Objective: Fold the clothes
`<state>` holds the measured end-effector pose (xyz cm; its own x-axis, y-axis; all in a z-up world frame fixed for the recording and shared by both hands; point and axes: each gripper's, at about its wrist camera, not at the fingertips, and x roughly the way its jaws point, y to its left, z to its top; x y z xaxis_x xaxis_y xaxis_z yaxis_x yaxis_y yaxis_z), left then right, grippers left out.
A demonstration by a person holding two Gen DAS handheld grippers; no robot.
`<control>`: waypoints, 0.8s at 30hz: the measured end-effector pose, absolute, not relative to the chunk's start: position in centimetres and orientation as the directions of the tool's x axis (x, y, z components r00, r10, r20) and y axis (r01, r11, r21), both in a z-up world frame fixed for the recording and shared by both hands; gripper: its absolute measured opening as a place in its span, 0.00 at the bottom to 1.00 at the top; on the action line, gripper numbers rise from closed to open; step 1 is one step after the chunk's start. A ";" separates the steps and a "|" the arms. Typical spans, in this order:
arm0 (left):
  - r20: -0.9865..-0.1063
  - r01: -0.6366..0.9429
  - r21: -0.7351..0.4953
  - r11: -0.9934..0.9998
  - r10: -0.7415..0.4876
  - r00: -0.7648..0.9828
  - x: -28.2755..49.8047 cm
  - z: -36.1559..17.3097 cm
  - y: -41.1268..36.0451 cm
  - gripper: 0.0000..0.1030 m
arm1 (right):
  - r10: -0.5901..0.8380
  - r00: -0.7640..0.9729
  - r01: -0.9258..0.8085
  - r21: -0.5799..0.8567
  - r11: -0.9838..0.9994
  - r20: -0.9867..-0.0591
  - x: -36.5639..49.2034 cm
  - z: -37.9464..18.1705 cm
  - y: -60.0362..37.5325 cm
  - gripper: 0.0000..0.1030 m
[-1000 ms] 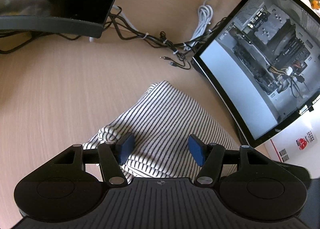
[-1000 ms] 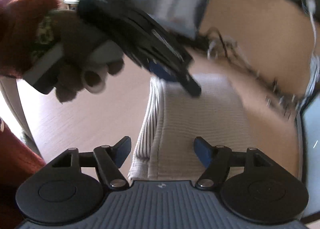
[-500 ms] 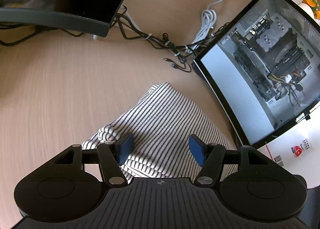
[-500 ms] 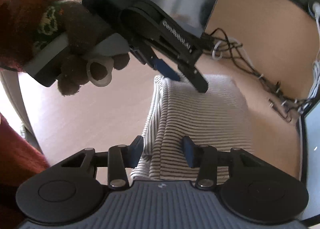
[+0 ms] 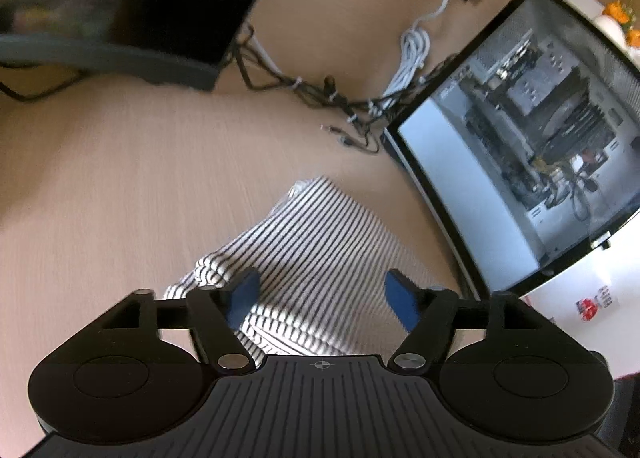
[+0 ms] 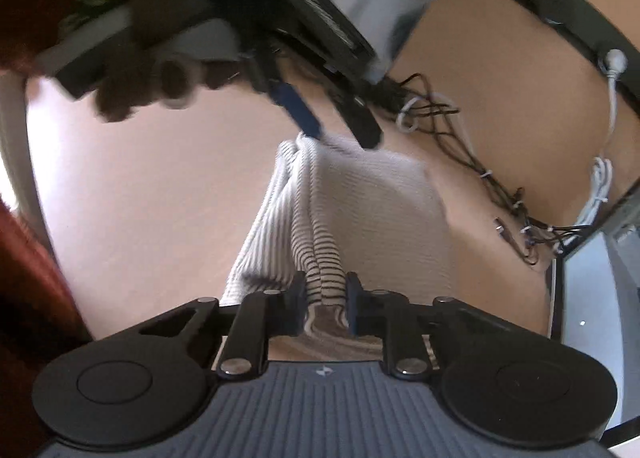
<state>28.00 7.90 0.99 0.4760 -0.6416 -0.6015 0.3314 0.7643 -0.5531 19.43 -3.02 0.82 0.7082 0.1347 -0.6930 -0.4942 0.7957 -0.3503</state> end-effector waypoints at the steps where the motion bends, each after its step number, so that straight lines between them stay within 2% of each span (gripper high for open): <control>1: -0.594 0.333 -0.554 0.763 -0.643 0.484 27.6 1.5 8.3 0.83 | 0.124 0.722 -0.477 -0.361 0.801 -0.680 19.5 1.1 -3.1 0.16; 3: -0.584 0.332 -0.564 0.756 -0.649 0.487 26.6 1.9 9.4 0.83 | 0.142 0.708 -0.448 -0.284 0.848 -0.692 20.2 1.9 -3.9 0.16; 5: -0.585 0.327 -0.600 0.731 -0.679 0.444 25.7 1.2 10.0 0.76 | 0.191 0.691 -0.406 -0.156 0.900 -0.697 21.1 3.1 -5.2 0.15; 7: -0.596 0.362 -0.606 0.709 -0.705 0.384 24.8 0.3 9.0 0.57 | 0.272 0.676 -0.348 0.029 0.937 -0.685 22.2 4.7 -7.0 0.15; 10: -0.619 0.440 -0.592 0.675 -0.731 0.287 23.5 -1.3 6.6 0.49 | 0.378 0.668 -0.367 0.158 0.917 -0.641 22.3 7.1 -7.0 0.15; 11: -0.627 0.465 -0.588 0.662 -0.736 0.254 23.0 -1.8 5.8 0.49 | 0.412 0.665 -0.374 0.200 0.906 -0.623 22.3 7.9 -7.0 0.15; 15: -0.631 0.536 -0.553 0.638 -0.741 0.230 22.7 -2.5 3.8 0.53 | 0.482 0.558 -0.389 0.300 0.871 -0.675 22.7 6.0 -6.1 0.15; 17: -0.626 0.532 -0.563 0.633 -0.746 0.226 23.0 -2.8 3.8 0.49 | 0.501 0.535 -0.370 0.344 0.863 -0.680 23.5 4.8 -6.2 0.16; 21: -0.594 0.508 -0.608 0.610 -0.774 0.219 23.3 -3.9 4.9 0.49 | 0.546 0.491 -0.337 0.430 0.837 -0.678 24.7 3.5 -7.2 0.16; 23: -0.590 0.512 -0.614 0.601 -0.780 0.209 23.1 -3.6 5.3 0.57 | 0.530 0.479 -0.333 0.414 0.847 -0.700 25.3 2.6 -7.1 0.16; 24: -0.589 0.524 -0.612 0.593 -0.783 0.199 22.8 -3.2 5.7 0.65 | 0.516 0.472 -0.336 0.395 0.855 -0.715 25.3 2.2 -6.8 0.16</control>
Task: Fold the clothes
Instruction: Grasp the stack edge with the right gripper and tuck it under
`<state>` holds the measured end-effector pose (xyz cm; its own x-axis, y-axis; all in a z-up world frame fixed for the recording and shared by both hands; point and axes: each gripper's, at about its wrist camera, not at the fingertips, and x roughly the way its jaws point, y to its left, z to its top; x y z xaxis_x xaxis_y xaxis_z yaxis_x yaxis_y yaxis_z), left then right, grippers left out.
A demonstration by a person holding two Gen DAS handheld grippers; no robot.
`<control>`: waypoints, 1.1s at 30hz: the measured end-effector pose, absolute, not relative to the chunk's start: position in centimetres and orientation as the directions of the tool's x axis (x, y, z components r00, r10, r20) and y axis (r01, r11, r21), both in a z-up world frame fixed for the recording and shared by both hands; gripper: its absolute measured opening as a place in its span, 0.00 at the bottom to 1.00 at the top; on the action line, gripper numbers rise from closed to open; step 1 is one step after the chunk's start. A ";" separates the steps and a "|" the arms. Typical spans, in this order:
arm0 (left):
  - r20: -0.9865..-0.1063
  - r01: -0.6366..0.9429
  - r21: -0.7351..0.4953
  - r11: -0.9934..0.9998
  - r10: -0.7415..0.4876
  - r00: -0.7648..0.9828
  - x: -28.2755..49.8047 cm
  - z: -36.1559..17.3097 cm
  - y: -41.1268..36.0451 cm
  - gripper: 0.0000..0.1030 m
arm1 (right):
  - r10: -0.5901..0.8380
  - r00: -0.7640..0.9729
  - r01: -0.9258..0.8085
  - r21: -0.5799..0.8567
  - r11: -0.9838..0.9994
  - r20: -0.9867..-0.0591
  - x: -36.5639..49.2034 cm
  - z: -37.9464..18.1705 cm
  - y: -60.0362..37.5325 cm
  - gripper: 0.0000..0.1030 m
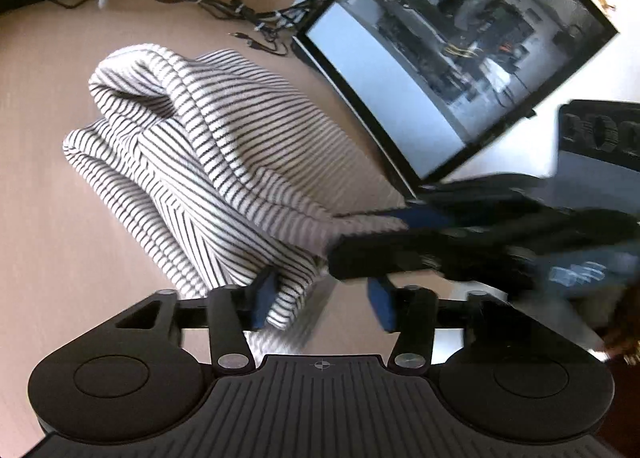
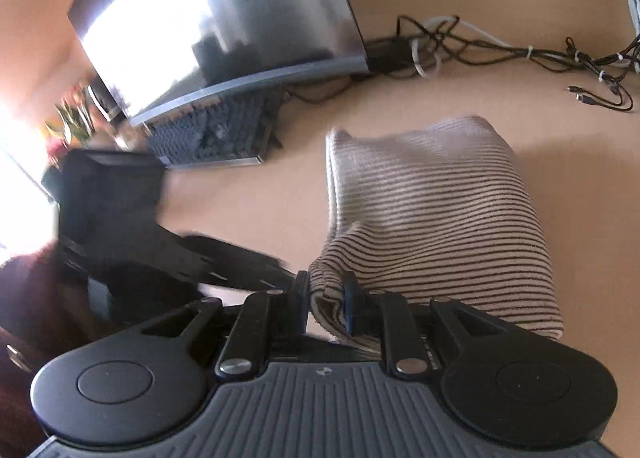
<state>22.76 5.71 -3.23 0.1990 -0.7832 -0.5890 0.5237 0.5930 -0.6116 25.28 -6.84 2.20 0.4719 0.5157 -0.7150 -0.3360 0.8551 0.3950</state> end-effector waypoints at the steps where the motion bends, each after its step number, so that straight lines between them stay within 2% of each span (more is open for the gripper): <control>1: -0.598 0.537 -0.600 0.593 -0.779 0.191 22.4 -3.0 6.2 0.76 | 0.502 0.467 -0.349 0.369 0.861 -0.728 25.2 1.9 -6.2 0.16; 3: -0.632 0.556 -0.562 0.612 -0.752 0.189 21.7 -2.7 7.5 0.88 | 0.449 0.470 -0.415 0.259 0.872 -0.760 24.8 1.0 -4.6 0.16; 4: -0.651 0.551 -0.544 0.633 -0.733 0.200 21.6 -2.7 8.4 0.90 | 0.414 0.479 -0.458 0.182 0.870 -0.774 24.4 0.4 -3.4 0.16; 6: -0.677 0.501 -0.532 0.683 -0.698 0.232 22.0 -2.7 10.5 0.89 | 0.337 0.514 -0.549 0.000 0.836 -0.789 23.0 -0.4 -0.9 0.17; 8: -0.672 0.414 -0.559 0.718 -0.685 0.281 22.9 -2.2 12.5 0.88 | 0.312 0.529 -0.604 -0.092 0.792 -0.789 22.0 -1.0 0.9 0.19; 12: -0.601 0.371 -0.593 0.715 -0.699 0.388 24.9 0.6 12.8 0.93 | 0.312 0.534 -0.683 -0.184 0.707 -0.786 20.8 -1.5 3.7 0.20; 15: -0.647 0.385 -0.506 0.772 -0.635 0.423 26.3 1.0 10.1 0.93 | 0.312 0.533 -0.706 -0.210 0.677 -0.787 20.8 -1.5 4.5 0.20; 17: -0.694 0.399 -0.416 0.817 -0.569 0.441 27.0 0.5 8.3 0.87 | 0.318 0.527 -0.709 -0.201 0.677 -0.788 20.9 -1.2 4.3 0.20; 18: -0.725 0.409 -0.353 0.842 -0.522 0.449 27.1 0.0 7.6 0.81 | 0.327 0.523 -0.706 -0.185 0.684 -0.787 21.0 -0.9 3.9 0.20; 20: -0.750 0.434 -0.266 0.861 -0.467 0.468 27.1 -0.7 7.1 0.83 | 0.360 0.508 -0.699 -0.131 0.703 -0.783 21.1 0.0 2.7 0.24; 21: -0.746 0.439 -0.264 0.859 -0.470 0.472 26.9 -0.9 7.3 0.83 | 0.388 0.493 -0.688 -0.076 0.722 -0.779 21.2 0.8 1.6 0.28; 22: -0.747 0.436 -0.272 0.858 -0.474 0.466 26.9 -1.0 7.4 0.83 | 0.410 0.495 -0.660 -0.024 0.751 -0.766 21.4 1.7 0.1 0.40; 24: -0.749 0.437 -0.275 0.857 -0.475 0.462 26.7 -1.1 7.7 0.84 | 0.445 0.510 -0.590 0.077 0.804 -0.736 22.0 3.4 -3.1 0.57; 28: -0.749 0.430 -0.284 0.857 -0.478 0.458 26.5 -1.5 8.0 0.86 | 0.460 0.572 -0.392 0.267 0.880 -0.679 24.3 5.1 -9.7 0.63; 30: -0.750 0.422 -0.295 0.857 -0.481 0.454 26.5 -1.6 8.1 0.87 | 0.455 0.584 -0.277 0.362 0.890 -0.673 26.7 4.1 -12.4 0.64; 33: -0.755 0.415 -0.297 0.860 -0.478 0.449 26.5 -1.7 8.0 0.88 | 0.499 0.556 -0.146 0.512 0.846 -0.665 30.1 1.5 -15.2 0.74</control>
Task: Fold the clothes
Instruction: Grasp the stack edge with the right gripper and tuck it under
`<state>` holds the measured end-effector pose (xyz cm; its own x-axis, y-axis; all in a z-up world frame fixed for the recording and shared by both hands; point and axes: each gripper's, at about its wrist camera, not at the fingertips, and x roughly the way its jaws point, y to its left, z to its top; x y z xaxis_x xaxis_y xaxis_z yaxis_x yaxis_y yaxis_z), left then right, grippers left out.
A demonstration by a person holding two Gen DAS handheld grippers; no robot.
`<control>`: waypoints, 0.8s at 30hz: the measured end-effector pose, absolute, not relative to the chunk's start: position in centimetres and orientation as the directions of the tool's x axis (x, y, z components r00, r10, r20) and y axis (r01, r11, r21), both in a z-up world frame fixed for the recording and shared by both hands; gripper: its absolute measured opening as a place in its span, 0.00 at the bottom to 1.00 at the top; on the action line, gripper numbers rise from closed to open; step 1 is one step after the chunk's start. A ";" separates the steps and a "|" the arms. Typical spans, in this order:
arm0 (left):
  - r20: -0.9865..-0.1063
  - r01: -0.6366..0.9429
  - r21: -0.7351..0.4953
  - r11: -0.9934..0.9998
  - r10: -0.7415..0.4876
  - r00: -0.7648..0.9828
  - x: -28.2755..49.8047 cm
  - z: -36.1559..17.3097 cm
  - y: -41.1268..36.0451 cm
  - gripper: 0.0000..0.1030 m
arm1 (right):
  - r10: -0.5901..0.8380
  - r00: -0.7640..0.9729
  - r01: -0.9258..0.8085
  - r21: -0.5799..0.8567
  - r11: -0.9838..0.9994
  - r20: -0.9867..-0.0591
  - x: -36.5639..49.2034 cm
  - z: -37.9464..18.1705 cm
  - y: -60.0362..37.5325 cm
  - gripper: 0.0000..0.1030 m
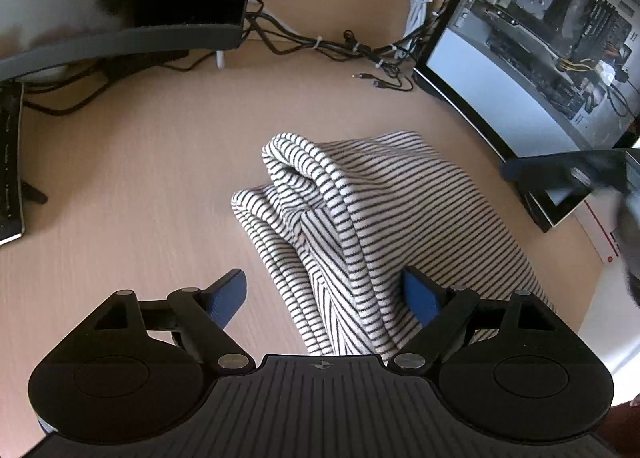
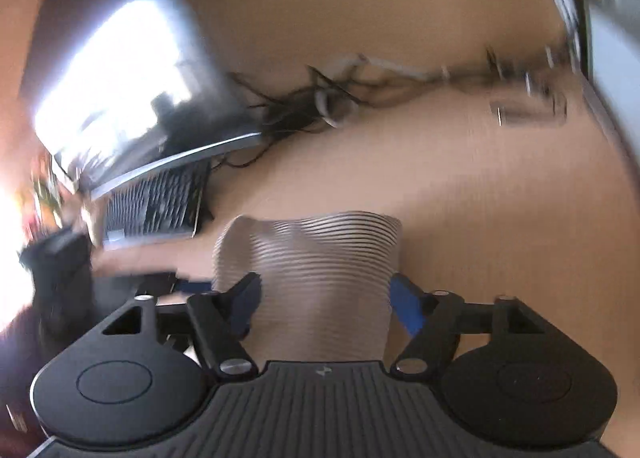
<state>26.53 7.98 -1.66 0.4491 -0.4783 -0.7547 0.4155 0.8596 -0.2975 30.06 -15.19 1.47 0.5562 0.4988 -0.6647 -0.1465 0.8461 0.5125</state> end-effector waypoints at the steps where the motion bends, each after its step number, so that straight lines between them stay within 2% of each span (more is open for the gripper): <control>1: -0.757 0.413 -0.298 0.861 -0.477 0.447 26.6 -1.7 8.0 0.89 | 0.528 0.531 -0.134 0.549 0.825 -0.663 30.9 0.4 -15.3 0.77; 3: -0.762 0.404 -0.307 0.862 -0.477 0.438 26.7 -1.8 8.2 0.90 | 0.561 0.498 -0.134 0.581 0.803 -0.661 32.3 -1.6 -14.7 0.84; 5: -0.768 0.393 -0.318 0.863 -0.478 0.426 26.9 -1.9 8.4 0.90 | 0.587 0.463 -0.118 0.610 0.784 -0.664 33.8 -3.5 -13.9 0.83; 6: -0.773 0.391 -0.316 0.864 -0.474 0.422 26.9 -1.8 8.5 0.90 | 0.606 0.455 -0.097 0.640 0.762 -0.653 34.2 -4.1 -13.7 0.80; 8: -0.783 0.387 -0.306 0.870 -0.461 0.418 26.9 -1.7 8.7 0.91 | 0.640 0.482 -0.125 0.676 0.726 -0.598 34.1 -2.8 -13.3 0.61; 11: -0.799 0.386 -0.249 0.888 -0.414 0.437 26.7 -1.3 9.1 0.96 | 0.697 0.519 -0.267 0.681 0.683 -0.495 33.2 0.9 -12.4 0.53; 13: -0.804 0.374 -0.240 0.896 -0.399 0.440 26.6 -1.4 9.8 0.96 | 0.692 0.521 -0.357 0.608 0.709 -0.500 33.2 2.5 -11.2 0.51; 15: -0.805 0.361 -0.241 0.901 -0.393 0.444 26.4 -1.5 10.2 0.97 | 0.651 0.523 -0.410 0.508 0.758 -0.549 33.1 3.1 -10.0 0.50; 21: -0.801 0.352 -0.235 0.906 -0.385 0.458 25.8 -1.6 10.6 0.97 | 0.451 0.533 -0.339 0.308 0.889 -0.716 33.7 -0.2 -8.7 0.52; 24: -0.800 0.362 -0.220 0.906 -0.380 0.464 25.8 -1.5 10.5 0.97 | 0.526 0.491 -0.333 0.409 0.850 -0.694 31.8 0.0 -10.9 0.62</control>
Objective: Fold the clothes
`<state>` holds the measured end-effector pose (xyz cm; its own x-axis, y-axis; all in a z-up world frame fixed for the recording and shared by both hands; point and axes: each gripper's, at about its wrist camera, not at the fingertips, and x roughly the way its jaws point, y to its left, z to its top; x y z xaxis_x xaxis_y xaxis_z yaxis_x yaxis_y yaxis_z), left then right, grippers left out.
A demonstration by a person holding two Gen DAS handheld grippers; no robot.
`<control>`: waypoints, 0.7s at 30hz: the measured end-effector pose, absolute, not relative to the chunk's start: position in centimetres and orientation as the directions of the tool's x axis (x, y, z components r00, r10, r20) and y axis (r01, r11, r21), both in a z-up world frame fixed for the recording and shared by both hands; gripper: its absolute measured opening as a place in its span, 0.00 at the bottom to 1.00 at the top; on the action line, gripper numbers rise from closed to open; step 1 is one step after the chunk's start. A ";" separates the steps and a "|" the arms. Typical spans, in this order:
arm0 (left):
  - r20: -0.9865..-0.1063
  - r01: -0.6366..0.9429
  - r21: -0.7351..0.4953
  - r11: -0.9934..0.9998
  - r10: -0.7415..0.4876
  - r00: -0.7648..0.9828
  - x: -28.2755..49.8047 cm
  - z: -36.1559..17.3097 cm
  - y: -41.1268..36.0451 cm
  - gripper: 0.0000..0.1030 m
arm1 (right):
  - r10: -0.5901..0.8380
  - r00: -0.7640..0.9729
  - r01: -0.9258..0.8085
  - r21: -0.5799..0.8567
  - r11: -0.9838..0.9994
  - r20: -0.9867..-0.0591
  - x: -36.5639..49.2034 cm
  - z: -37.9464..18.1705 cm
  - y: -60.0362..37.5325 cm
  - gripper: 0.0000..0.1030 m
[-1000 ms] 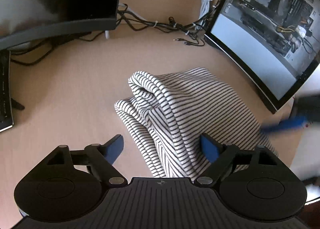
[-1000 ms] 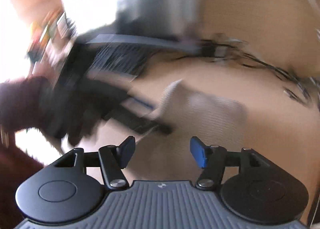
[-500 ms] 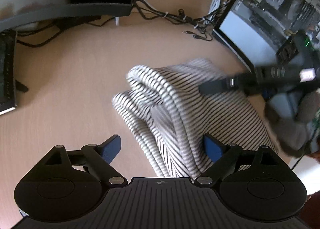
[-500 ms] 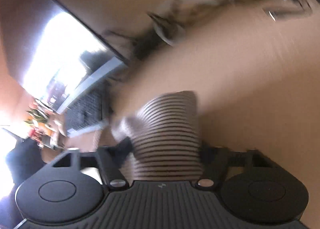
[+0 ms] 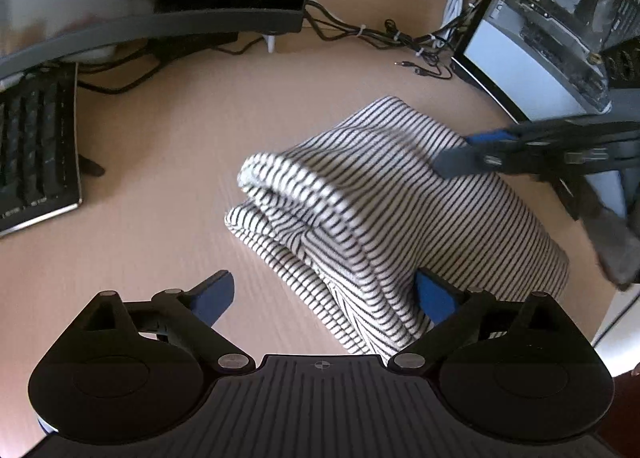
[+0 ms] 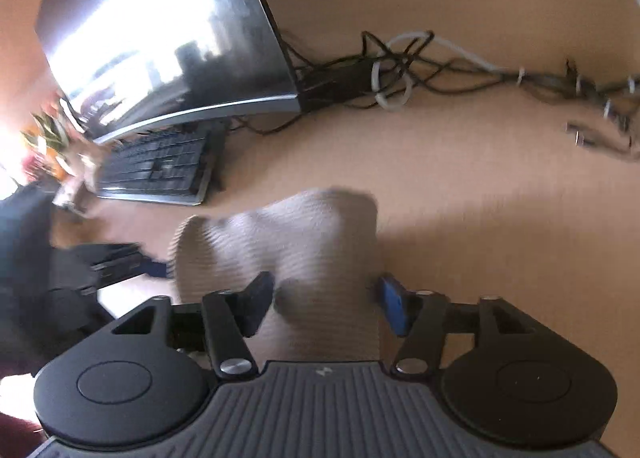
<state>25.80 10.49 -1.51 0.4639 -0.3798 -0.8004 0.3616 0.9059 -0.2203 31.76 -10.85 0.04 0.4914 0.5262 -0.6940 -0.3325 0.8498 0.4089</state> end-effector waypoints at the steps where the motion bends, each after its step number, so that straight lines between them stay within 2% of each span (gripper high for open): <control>1: -0.799 0.365 -0.216 0.906 -0.379 0.466 25.8 -1.5 10.4 0.97 | 0.538 0.482 -0.329 0.426 0.843 -0.691 31.1 0.0 -11.2 0.68; 2: -0.798 0.364 -0.218 0.905 -0.380 0.467 25.8 -1.5 10.4 0.97 | 0.549 0.474 -0.326 0.442 0.836 -0.689 30.5 -0.1 -11.6 0.71; 8: -0.792 0.355 -0.248 0.901 -0.399 0.461 26.1 -1.8 10.8 0.97 | 0.610 0.384 -0.227 0.569 0.790 -0.694 27.0 -3.8 -12.3 0.72; 9: -0.792 0.357 -0.248 0.900 -0.401 0.460 26.1 -1.8 10.8 0.97 | 0.622 0.375 -0.218 0.587 0.780 -0.688 26.9 -4.1 -11.9 0.69; 11: -0.793 0.362 -0.238 0.901 -0.396 0.463 26.2 -1.7 10.8 0.97 | 0.610 0.410 -0.248 0.560 0.790 -0.678 26.1 -2.4 -10.9 0.52; 14: -0.793 0.359 -0.217 0.908 -0.378 0.478 26.2 -1.5 11.2 0.97 | 0.642 0.476 -0.426 0.480 0.767 -0.601 23.9 3.1 -9.2 0.47; 16: -0.790 0.342 -0.225 0.913 -0.376 0.484 26.2 -1.6 12.0 0.97 | 0.637 0.482 -0.523 0.385 0.760 -0.602 22.7 5.3 -7.9 0.47; 19: -0.782 0.321 -0.249 0.914 -0.385 0.490 25.7 -1.9 12.7 0.97 | 0.573 0.438 -0.518 0.327 0.791 -0.692 22.9 3.5 -7.0 0.47; 21: -0.774 0.311 -0.260 0.914 -0.390 0.498 25.3 -2.0 12.8 0.97 | 0.464 0.394 -0.441 0.279 0.853 -0.793 23.6 0.6 -7.3 0.46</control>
<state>25.27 12.82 -1.97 0.4983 -0.3900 -0.7743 0.3110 0.9141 -0.2602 23.56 -7.29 0.62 0.3944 0.4637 -0.7934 -0.4410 0.8529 0.2793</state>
